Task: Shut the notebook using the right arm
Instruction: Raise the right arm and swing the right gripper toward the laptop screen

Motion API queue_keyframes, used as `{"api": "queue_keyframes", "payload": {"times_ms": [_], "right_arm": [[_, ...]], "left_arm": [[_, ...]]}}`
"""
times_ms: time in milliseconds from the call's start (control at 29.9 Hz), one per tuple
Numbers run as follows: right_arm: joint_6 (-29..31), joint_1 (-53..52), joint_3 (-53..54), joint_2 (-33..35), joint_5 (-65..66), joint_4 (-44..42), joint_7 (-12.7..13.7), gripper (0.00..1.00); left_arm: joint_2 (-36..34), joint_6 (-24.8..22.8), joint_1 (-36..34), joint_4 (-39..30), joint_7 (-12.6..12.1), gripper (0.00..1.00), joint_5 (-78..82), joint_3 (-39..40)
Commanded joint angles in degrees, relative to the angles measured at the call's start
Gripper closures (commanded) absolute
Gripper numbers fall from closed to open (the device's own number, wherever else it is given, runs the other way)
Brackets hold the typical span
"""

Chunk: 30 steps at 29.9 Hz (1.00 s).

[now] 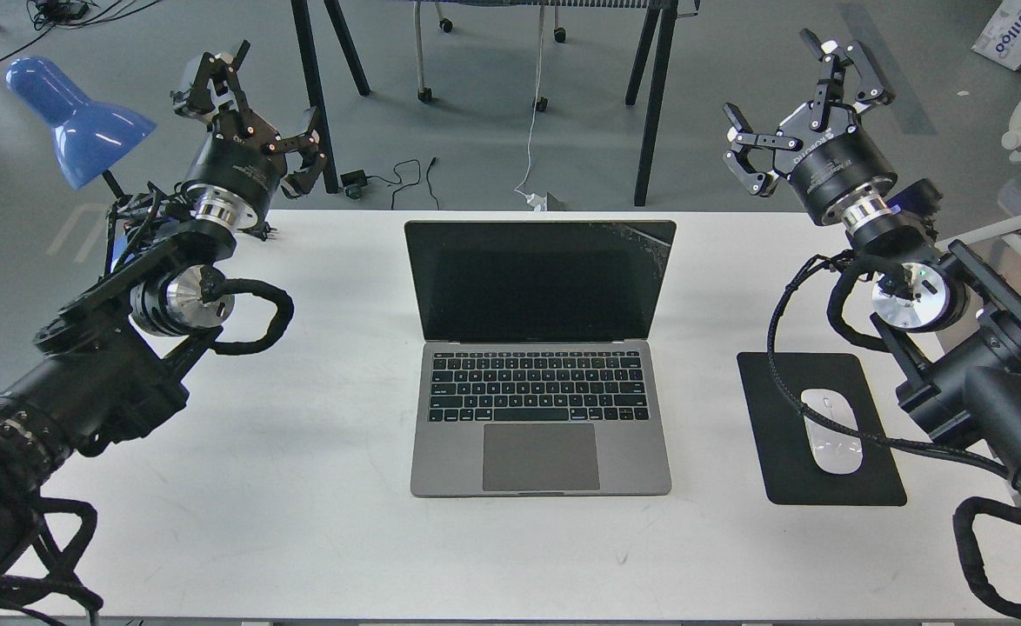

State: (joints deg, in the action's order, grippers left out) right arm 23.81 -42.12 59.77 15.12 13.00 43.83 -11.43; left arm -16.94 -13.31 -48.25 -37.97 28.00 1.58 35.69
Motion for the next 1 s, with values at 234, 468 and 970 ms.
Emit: {"api": "queue_keyframes", "payload": {"times_ms": [234,468,970], "right_arm": [[-0.43,0.02,-0.18,-0.17,0.09,0.03,0.1,0.0],[-6.66,-5.15,-3.95,-0.79,0.44,-0.67,0.71,0.0],[-15.81,-22.12,-23.03,-11.68,0.36,-18.58,2.47,0.0]], "left_arm": [[0.15,0.48,-0.09,0.01,0.0,0.0,0.0,-0.1],[-0.02,0.04,0.0,0.01,0.0,0.0,0.0,-0.01],[-0.02,-0.05,0.0,0.01,0.0,0.0,0.0,0.17]]}}
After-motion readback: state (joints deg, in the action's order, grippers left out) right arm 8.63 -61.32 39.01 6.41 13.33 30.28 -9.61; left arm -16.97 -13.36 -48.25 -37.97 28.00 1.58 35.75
